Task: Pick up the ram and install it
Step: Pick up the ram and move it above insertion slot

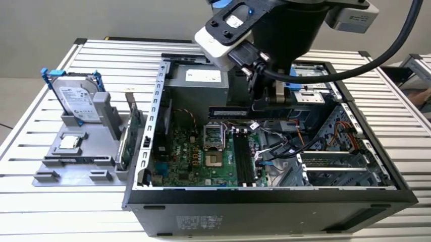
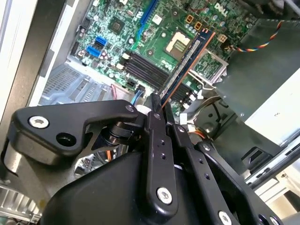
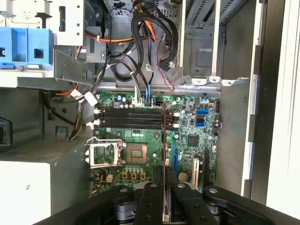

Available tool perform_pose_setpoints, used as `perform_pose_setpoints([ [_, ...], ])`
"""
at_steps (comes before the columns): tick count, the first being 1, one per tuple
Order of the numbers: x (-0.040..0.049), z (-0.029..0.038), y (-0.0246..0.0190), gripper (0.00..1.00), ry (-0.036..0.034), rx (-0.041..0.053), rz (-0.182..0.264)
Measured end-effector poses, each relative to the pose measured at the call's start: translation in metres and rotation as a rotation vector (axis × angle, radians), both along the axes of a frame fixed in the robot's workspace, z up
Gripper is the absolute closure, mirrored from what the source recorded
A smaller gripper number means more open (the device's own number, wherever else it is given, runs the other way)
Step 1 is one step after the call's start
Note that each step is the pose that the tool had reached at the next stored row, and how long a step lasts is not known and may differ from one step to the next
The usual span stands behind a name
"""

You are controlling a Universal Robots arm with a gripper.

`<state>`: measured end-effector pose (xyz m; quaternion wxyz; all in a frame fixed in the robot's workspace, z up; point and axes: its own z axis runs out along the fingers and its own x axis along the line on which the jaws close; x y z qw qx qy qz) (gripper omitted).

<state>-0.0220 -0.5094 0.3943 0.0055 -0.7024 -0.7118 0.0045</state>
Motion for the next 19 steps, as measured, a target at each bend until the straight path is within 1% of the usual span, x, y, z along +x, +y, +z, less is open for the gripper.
perform_pose_setpoints([
  [11, 0.0159, 0.0000, 0.0000, 1.00, 0.0010, 0.0000, 0.000],
  [14, 0.0181, 0.0000, 0.0000, 1.00, 0.0010, 0.0000, 0.000],
  [19, 0.0184, 0.0000, 0.0000, 1.00, 0.0011, -0.0020, 0.000],
])
